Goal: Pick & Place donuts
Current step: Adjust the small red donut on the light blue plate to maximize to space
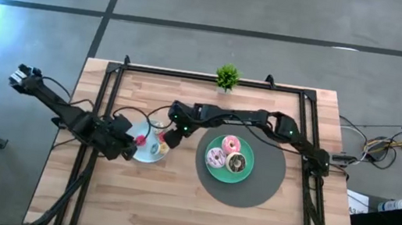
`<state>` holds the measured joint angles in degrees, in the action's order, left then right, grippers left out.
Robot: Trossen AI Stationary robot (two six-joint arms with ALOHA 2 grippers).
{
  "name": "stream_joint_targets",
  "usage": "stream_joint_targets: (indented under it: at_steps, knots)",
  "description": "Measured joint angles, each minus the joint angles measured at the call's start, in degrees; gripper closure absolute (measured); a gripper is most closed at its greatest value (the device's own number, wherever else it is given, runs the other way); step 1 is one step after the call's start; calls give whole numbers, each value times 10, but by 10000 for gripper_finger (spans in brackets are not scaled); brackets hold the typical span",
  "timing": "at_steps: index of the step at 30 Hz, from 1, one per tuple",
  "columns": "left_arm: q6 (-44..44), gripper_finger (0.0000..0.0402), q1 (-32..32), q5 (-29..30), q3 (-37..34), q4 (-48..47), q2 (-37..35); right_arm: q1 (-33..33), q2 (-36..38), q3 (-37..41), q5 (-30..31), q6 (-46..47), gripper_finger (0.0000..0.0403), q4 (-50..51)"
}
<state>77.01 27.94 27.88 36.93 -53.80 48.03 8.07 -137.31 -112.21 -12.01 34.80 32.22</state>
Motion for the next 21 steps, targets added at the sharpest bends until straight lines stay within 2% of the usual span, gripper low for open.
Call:
stream_joint_targets:
  at_steps: [6,12,21]
  knots:
    - [-8,324,1,29,17,-23,-21,-7,-32,-46,0,-13,237,31]
    - [-13,324,1,41,23,-48,-30,-15,-41,-51,5,-10,246,40]
    - [-19,324,1,40,21,-44,-22,-14,-41,-47,43,-17,315,65]
